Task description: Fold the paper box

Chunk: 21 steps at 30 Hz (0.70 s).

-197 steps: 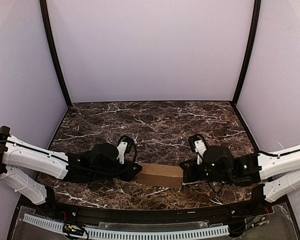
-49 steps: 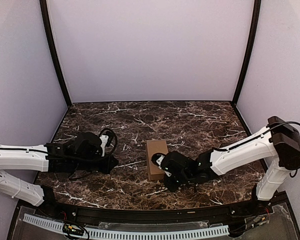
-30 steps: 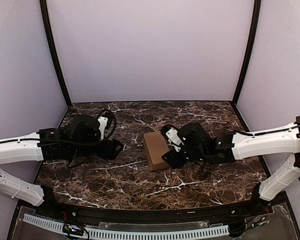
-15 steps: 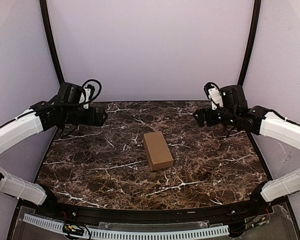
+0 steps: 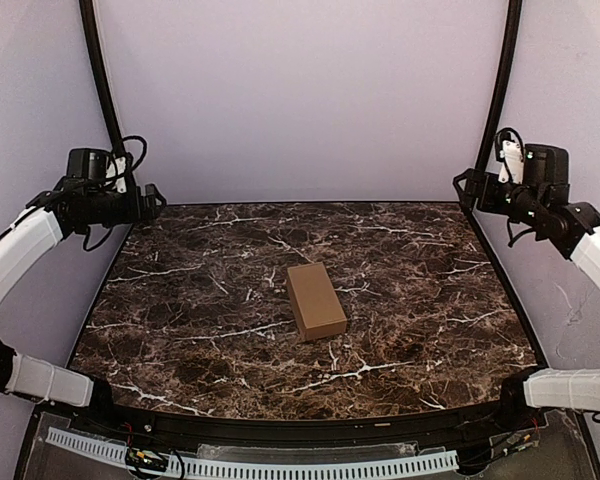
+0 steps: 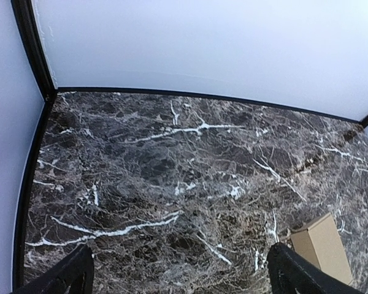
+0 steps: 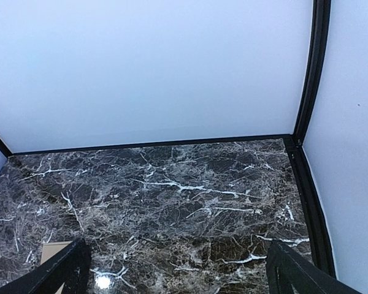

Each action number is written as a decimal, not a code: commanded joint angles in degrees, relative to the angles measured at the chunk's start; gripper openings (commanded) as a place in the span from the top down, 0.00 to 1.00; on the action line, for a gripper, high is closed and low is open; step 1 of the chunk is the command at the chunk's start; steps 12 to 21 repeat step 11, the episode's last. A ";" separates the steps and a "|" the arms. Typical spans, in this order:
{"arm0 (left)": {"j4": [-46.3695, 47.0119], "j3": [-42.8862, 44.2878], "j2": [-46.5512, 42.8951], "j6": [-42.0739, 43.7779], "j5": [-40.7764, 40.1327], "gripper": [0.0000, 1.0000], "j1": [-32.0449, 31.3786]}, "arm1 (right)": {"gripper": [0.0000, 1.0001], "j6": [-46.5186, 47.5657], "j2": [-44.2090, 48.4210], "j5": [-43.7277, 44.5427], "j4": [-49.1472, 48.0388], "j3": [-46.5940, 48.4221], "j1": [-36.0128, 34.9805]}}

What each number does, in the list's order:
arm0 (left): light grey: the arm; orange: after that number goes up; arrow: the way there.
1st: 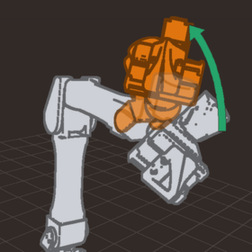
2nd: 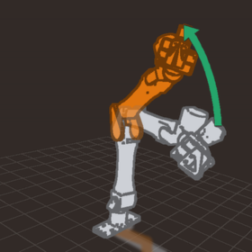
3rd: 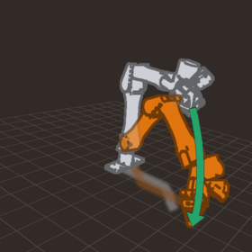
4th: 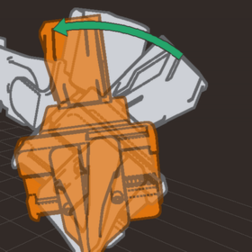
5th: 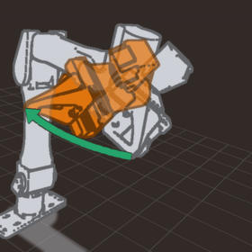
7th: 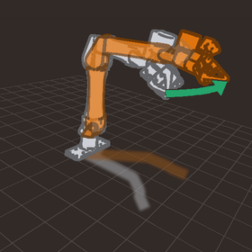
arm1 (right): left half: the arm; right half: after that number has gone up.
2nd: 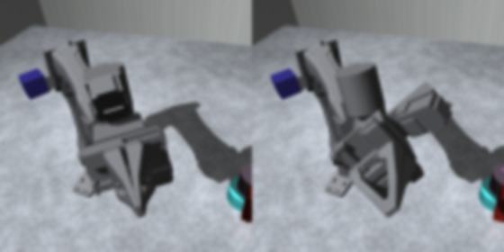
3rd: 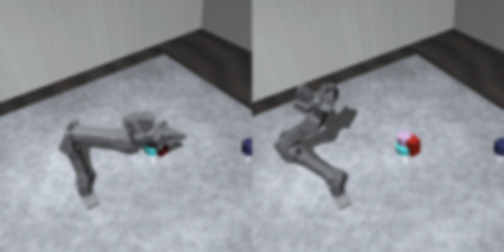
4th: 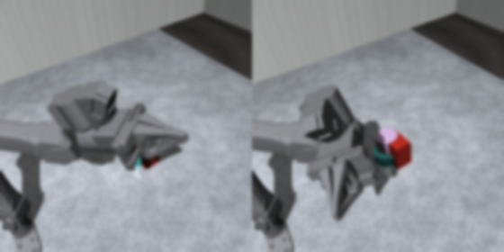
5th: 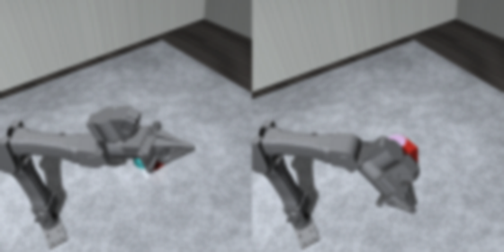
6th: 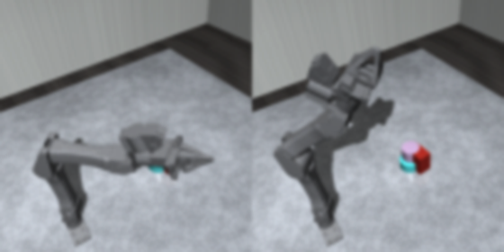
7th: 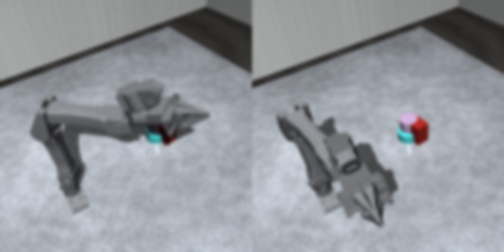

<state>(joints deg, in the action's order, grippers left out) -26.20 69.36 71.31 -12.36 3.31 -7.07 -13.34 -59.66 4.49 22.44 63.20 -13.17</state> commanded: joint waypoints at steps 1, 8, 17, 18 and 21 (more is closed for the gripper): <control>3.98 -7.70 -6.79 1.58 5.25 0.01 -0.08 | 0.01 -1.23 5.04 -0.02 -0.76 -4.30 0.03; 5.71 -10.52 -10.46 2.03 9.03 0.01 -0.07 | 0.01 2.87 8.94 -5.33 -1.91 -7.22 -0.04; 6.30 -10.85 -11.07 2.00 9.34 0.01 -0.06 | 0.02 0.99 9.19 -3.18 -2.25 -7.86 -0.08; 6.30 -10.85 -11.07 2.00 9.34 0.01 -0.06 | 0.02 0.99 9.19 -3.18 -2.25 -7.86 -0.08; 6.30 -10.85 -11.07 2.00 9.34 0.01 -0.06 | 0.02 0.99 9.19 -3.18 -2.25 -7.86 -0.08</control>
